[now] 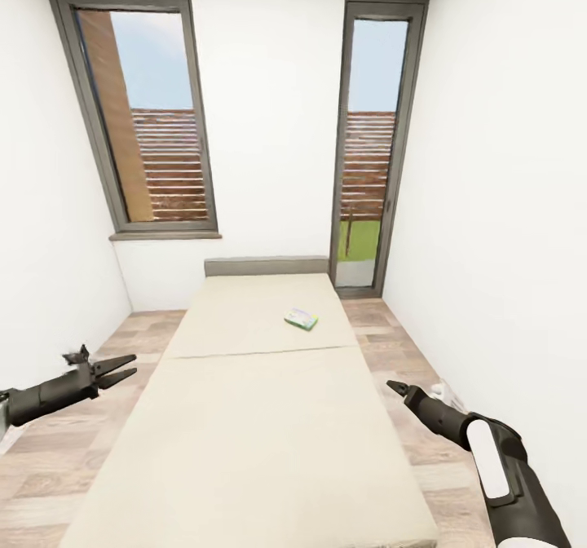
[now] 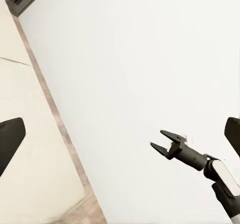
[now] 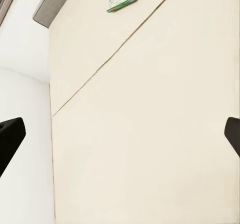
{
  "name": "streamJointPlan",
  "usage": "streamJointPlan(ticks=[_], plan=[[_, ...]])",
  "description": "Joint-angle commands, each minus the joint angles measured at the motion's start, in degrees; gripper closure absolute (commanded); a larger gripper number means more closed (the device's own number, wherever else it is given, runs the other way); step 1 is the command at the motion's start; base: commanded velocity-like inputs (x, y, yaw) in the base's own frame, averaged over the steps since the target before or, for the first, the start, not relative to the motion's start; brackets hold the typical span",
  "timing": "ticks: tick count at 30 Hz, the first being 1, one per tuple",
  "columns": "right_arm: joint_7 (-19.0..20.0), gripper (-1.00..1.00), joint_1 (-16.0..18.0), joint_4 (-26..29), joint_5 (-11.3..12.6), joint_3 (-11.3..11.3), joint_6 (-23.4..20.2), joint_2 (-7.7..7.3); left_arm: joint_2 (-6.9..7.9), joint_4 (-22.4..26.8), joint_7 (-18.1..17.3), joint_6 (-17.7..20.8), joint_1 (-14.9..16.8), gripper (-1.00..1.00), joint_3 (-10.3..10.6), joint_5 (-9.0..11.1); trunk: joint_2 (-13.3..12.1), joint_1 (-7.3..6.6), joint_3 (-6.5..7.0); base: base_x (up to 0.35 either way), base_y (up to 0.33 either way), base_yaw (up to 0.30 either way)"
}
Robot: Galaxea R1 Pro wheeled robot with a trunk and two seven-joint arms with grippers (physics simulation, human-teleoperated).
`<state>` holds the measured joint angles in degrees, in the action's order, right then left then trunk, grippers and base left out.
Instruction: Put all the toys in the child's room - the three board games (two on the bed and one on the table), the two jigsaw puzzles on the table, and the tennis ball on the table - inside the toy box on the table in the child's room.
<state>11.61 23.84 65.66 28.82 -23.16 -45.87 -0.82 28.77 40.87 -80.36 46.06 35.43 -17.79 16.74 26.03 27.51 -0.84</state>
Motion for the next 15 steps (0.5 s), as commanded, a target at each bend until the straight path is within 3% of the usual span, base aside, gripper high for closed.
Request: streamJointPlan(ticks=[1, 4, 9, 12, 15], plan=[[0.40, -1.00, 0.07, 0.00, -0.30, -0.11, -0.28, 0.03, -0.37, 0.03, 1.23, 0.48, 0.11, -1.00, 0.22, -0.15, 0.10, 0.03, -0.13, 0.000, 0.000, -0.260], [0.48, -1.00, 0.07, 0.00, -0.31, -0.05, -0.01, 0.03, -2.33, 0.07, 8.06, -0.56, 0.56, -1.00, 0.89, -0.81, 0.10, 0.03, -0.26, 0.000, 0.000, -0.259], [0.90, -1.00, 0.01, 0.05, -0.17, 0.02, 1.79, -0.04, -3.42, 0.08, 17.80, -1.77, 0.90, -1.00, 1.12, -1.04, 0.10, 0.03, -0.49, 0.000, 0.000, -0.253], [1.10, -1.00, -0.01, 0.27, -0.17, 0.03, 2.35, -0.05, -3.57, 0.08, 21.38, -2.17, 1.00, -1.00, 1.14, -1.07, 0.10, 0.03, -0.62, 0.000, 0.000, -0.174], [1.17, -1.00, -0.06, 0.63, -0.22, 0.04, 2.63, -0.06, -3.61, 0.08, 22.40, -2.30, 1.02, -1.00, 1.11, -1.07, 0.10, 0.03, -0.66, 0.000, 0.000, -0.059]])
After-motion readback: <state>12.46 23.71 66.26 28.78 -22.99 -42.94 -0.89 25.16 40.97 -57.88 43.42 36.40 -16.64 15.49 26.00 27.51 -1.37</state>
